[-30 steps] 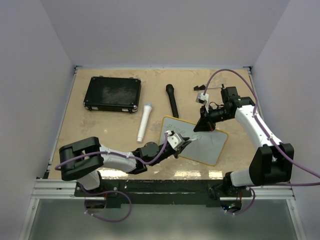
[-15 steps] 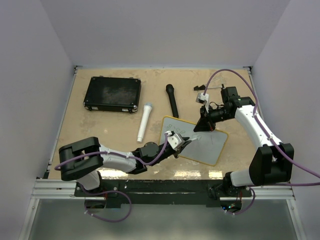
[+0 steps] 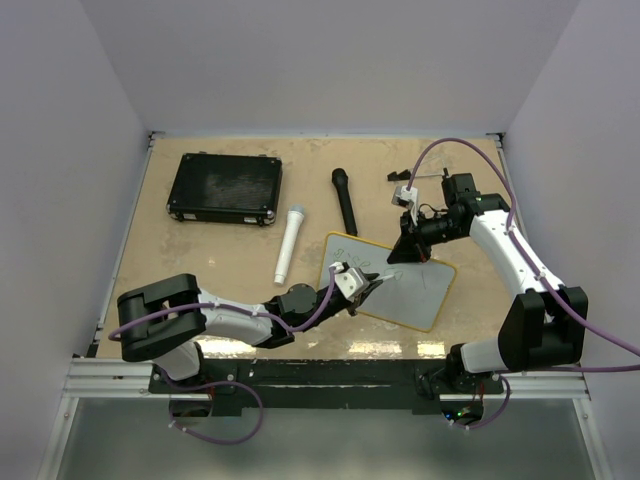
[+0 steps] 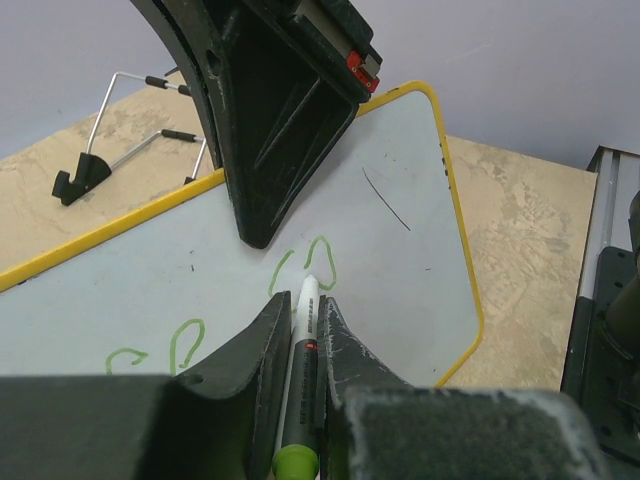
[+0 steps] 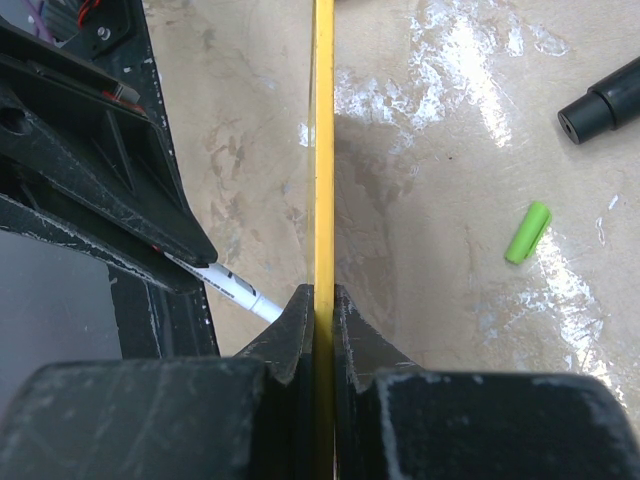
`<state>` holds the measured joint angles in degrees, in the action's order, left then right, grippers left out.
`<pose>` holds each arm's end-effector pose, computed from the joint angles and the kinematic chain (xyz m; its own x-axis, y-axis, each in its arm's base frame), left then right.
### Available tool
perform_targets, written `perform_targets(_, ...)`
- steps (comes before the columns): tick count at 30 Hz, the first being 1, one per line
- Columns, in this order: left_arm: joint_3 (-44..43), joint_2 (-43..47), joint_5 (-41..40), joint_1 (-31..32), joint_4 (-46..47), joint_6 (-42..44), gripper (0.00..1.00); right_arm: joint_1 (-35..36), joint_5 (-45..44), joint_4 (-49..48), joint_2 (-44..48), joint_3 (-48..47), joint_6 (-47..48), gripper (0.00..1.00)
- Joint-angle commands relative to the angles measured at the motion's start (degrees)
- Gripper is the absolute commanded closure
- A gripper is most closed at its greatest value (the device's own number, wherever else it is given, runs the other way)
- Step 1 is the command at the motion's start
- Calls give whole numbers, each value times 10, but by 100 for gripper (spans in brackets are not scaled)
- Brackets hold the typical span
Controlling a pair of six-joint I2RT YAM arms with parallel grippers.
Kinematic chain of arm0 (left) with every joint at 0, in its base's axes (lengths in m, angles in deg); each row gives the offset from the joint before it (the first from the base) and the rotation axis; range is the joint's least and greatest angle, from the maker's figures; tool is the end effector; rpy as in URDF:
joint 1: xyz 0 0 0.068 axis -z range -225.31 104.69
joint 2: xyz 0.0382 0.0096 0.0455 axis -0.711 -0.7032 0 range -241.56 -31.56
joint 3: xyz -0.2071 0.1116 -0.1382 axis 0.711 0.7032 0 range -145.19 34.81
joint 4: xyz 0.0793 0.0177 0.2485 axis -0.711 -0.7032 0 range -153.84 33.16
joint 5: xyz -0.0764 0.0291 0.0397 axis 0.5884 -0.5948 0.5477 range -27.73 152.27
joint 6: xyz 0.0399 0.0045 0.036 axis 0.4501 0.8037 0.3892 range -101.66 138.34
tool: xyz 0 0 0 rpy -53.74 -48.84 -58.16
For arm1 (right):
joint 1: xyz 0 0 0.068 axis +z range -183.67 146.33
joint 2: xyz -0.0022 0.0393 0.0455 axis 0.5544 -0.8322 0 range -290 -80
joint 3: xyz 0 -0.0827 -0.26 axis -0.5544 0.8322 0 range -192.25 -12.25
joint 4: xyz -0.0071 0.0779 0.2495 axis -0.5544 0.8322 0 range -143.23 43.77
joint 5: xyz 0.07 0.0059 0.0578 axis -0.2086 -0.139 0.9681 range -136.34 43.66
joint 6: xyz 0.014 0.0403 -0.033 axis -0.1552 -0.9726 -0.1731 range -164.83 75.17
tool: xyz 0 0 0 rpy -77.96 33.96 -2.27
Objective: Write a sentence on the whiteboard
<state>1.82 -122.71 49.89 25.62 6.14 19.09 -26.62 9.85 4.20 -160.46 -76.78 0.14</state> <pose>0.1099 -0.2941 0.2102 0.0387 -0.0725 -0.9966 0.8529 0.5220 -0.0048 0.2497 0.0607 0.2743 -0.4575 -0.4529 -0.7652 -0.8874 0.2868 0.3608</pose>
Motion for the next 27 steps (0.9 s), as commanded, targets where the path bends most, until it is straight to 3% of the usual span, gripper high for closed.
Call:
perform_targets(1,-17,19,-8,-7,40,19,100,-1,22,-13,13,1,28,100)
perform_targets(27,-46,2,68,3,56,7,100,-1,22,-13,14,2,28,100)
